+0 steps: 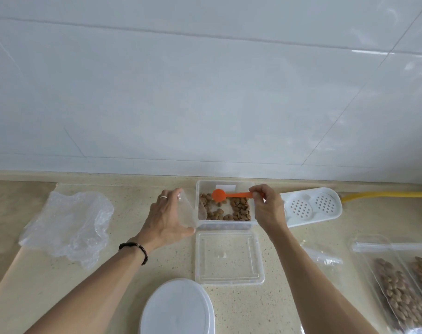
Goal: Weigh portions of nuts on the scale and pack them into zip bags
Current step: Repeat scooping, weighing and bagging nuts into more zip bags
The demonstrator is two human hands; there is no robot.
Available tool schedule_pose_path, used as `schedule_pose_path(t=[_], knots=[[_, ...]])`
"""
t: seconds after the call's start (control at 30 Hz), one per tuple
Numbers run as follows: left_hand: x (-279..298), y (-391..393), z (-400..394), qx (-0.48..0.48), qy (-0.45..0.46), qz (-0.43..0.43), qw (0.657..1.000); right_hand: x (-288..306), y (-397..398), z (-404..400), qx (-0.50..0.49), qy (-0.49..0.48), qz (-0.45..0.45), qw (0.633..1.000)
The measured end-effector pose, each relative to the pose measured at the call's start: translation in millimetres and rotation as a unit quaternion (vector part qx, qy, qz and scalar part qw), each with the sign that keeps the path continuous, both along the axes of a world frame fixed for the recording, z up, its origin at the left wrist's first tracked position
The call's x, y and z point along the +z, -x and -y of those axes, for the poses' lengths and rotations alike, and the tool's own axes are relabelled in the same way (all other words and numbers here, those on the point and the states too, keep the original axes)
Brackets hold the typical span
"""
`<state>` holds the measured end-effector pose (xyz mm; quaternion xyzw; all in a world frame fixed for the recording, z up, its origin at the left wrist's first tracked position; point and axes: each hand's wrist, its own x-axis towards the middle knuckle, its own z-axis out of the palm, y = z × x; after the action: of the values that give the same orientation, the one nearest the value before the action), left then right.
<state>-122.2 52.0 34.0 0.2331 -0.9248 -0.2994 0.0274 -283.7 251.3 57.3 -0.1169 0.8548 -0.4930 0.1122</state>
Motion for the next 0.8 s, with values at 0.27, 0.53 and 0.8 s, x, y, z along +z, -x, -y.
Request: schedule_pose_path(t=[0.27, 0.53, 0.8], knots=[[2, -2, 2, -0.007, 0.013, 0.011, 1.000, -11, 2, 13, 0.064, -0.019, 0.066, 0.996], [-1, 0, -1, -0.006, 0.005, 0.015, 1.000, -6, 10, 2, 0.052, -0.031, 0.159, 0.985], [3, 4, 1, -0.004, 0.015, 0.004, 1.000, -5, 11, -13, -0.022, 0.064, 0.222, 0.973]])
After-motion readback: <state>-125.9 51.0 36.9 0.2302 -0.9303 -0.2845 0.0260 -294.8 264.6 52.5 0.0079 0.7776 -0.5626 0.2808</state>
